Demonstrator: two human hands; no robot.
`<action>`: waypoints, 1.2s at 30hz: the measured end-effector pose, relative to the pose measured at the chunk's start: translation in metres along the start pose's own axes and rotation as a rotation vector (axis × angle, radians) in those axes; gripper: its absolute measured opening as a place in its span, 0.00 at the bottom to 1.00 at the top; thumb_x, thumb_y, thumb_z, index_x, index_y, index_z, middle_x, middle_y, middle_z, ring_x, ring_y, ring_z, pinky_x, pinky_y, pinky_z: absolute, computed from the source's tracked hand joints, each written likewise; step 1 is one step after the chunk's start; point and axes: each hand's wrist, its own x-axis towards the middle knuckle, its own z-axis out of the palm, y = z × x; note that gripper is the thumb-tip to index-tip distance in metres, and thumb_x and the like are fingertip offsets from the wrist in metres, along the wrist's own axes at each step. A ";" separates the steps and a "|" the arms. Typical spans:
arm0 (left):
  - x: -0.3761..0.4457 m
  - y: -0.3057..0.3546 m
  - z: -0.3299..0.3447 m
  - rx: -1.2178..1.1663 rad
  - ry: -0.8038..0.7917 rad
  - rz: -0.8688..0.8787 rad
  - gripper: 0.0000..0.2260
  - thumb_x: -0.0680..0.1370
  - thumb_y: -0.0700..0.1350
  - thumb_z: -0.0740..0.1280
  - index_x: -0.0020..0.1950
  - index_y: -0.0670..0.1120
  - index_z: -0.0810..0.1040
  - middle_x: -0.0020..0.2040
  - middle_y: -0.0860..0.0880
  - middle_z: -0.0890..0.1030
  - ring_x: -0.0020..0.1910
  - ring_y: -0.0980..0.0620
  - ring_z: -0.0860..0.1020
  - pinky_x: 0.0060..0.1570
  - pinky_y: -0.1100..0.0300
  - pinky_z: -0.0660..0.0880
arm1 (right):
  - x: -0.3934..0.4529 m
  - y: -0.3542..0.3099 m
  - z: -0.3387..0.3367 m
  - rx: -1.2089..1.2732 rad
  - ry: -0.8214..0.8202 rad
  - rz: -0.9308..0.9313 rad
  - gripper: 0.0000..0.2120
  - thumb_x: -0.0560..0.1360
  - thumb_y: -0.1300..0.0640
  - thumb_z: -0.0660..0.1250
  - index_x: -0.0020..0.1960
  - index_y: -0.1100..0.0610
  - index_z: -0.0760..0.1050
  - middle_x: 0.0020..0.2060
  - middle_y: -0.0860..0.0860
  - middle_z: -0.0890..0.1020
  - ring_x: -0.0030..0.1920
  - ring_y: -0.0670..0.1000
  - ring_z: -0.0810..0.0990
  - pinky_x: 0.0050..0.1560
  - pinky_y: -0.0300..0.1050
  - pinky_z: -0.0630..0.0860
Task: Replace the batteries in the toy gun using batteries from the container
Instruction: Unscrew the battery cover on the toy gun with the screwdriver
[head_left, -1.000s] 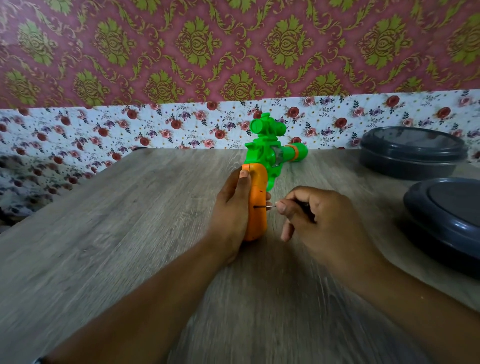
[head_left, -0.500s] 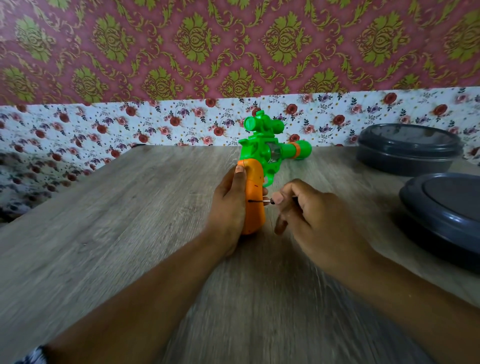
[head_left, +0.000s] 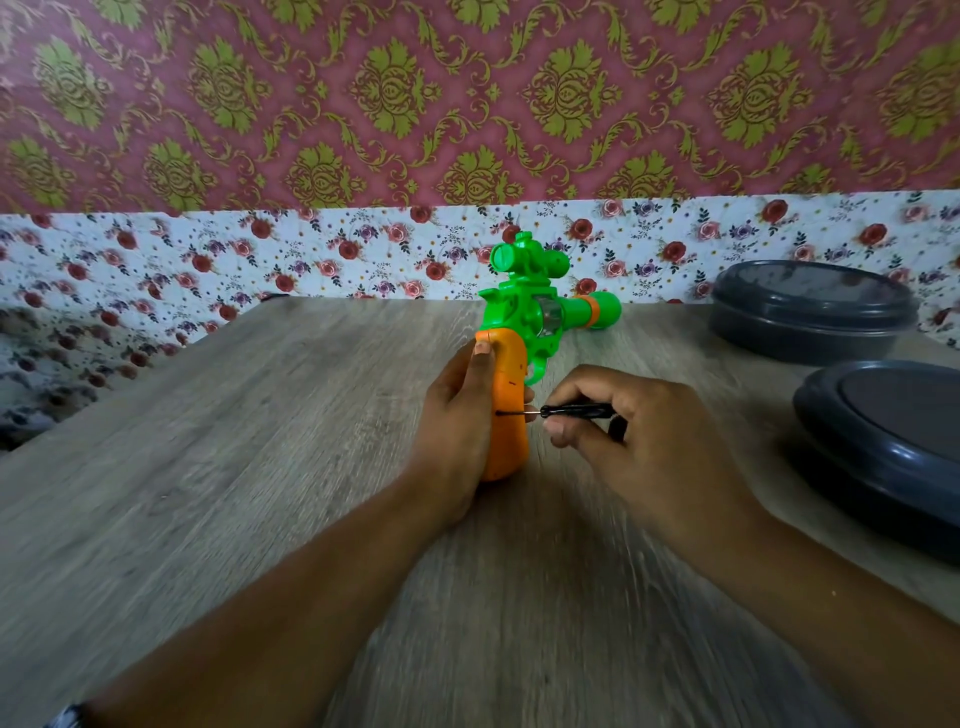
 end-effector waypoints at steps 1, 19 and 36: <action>0.000 0.001 0.000 0.004 0.001 0.001 0.09 0.82 0.51 0.54 0.49 0.57 0.73 0.27 0.59 0.81 0.27 0.64 0.79 0.27 0.72 0.74 | 0.000 -0.001 0.000 0.050 -0.010 0.010 0.03 0.72 0.55 0.68 0.41 0.50 0.76 0.34 0.38 0.79 0.30 0.34 0.75 0.31 0.29 0.66; -0.003 0.003 0.003 -0.007 0.039 -0.065 0.10 0.83 0.50 0.54 0.53 0.51 0.74 0.29 0.54 0.81 0.25 0.64 0.78 0.25 0.70 0.74 | 0.001 -0.006 0.004 0.156 -0.017 0.029 0.07 0.72 0.62 0.67 0.39 0.52 0.71 0.30 0.48 0.81 0.32 0.42 0.78 0.33 0.32 0.70; -0.003 0.000 0.005 0.035 0.036 -0.021 0.08 0.82 0.51 0.54 0.54 0.54 0.73 0.27 0.63 0.80 0.27 0.66 0.79 0.29 0.68 0.76 | 0.002 -0.003 0.004 0.110 0.031 0.069 0.07 0.73 0.58 0.67 0.37 0.52 0.73 0.28 0.46 0.80 0.33 0.42 0.78 0.34 0.31 0.70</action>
